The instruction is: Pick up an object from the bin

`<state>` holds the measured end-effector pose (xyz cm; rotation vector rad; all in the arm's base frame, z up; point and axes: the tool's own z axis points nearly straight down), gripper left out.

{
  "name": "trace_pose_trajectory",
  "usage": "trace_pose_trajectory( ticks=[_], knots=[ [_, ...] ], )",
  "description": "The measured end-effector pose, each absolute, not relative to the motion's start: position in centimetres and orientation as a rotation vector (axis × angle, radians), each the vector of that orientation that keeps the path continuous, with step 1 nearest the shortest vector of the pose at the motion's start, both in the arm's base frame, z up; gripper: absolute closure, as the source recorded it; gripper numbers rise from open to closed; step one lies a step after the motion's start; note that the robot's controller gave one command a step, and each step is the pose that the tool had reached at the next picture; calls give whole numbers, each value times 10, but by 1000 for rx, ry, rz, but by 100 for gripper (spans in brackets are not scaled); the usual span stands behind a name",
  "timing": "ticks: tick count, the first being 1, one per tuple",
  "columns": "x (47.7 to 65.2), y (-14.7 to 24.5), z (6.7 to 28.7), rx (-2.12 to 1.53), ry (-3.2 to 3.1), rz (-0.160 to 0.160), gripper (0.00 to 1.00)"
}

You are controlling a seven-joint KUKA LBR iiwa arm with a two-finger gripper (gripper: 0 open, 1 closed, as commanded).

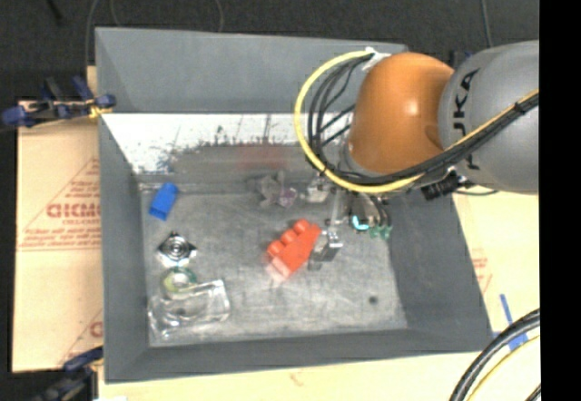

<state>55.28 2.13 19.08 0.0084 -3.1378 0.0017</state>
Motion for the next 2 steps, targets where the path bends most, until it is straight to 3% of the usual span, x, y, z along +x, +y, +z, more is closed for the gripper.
trace_pose_trajectory(
  ticks=[1,2],
  knots=[
    [591,-27,81,324,-3123,3,0],
    [593,-26,86,323,-3130,2,100]
  ],
)
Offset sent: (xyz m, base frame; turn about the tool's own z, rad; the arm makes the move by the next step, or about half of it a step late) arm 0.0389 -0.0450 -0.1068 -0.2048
